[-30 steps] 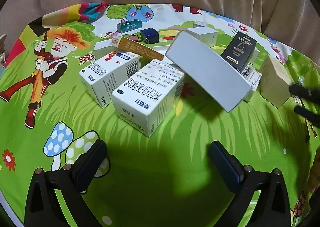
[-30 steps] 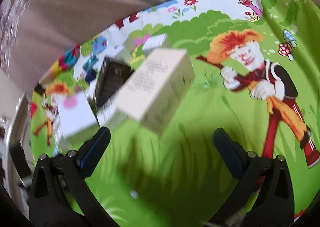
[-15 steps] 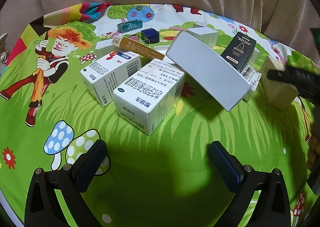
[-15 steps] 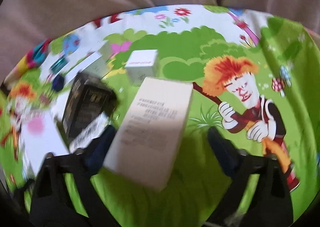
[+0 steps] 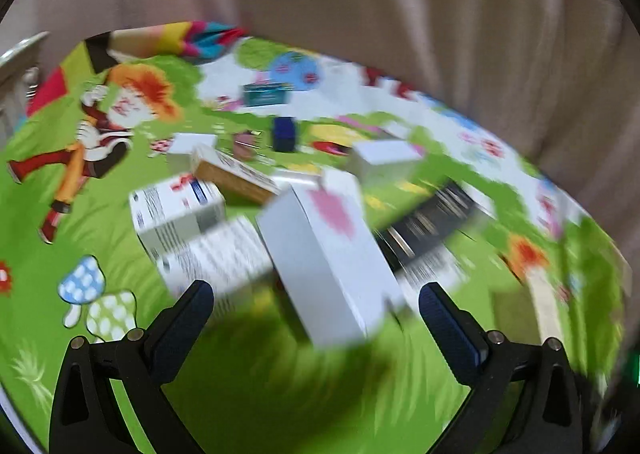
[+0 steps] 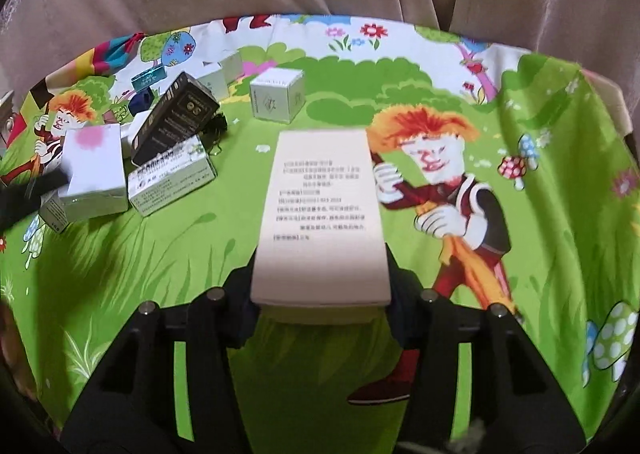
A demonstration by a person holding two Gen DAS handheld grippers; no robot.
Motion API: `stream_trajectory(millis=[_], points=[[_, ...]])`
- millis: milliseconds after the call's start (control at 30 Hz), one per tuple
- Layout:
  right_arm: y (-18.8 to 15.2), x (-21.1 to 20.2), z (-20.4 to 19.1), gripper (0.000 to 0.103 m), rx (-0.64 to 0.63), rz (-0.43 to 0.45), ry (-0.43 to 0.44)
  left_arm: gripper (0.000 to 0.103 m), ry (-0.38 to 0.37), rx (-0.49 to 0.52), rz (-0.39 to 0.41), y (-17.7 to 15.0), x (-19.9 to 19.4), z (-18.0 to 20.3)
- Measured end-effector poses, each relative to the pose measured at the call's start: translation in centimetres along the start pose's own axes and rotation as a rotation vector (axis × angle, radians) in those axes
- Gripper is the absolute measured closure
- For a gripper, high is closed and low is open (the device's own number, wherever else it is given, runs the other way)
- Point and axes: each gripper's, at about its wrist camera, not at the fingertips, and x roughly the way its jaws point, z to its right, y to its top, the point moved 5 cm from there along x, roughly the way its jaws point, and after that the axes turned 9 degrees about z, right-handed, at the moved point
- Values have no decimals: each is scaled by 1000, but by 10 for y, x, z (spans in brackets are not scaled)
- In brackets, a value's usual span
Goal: Organize rigid objects
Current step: 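Grasp plain white box with right tool while left tool grasps long white box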
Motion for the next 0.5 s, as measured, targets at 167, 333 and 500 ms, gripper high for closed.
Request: stream_trajectory(millis=[167,333,500], points=[[-6,2,-1,47,11,-4,11,0,159,71,-2,10,34,14],[-7,3,0,47,24,-9,26,0,258,292,4,-8,44,26],[-6,1,3,47,39,-6,37,0,212,258,56,-27,5,-16]])
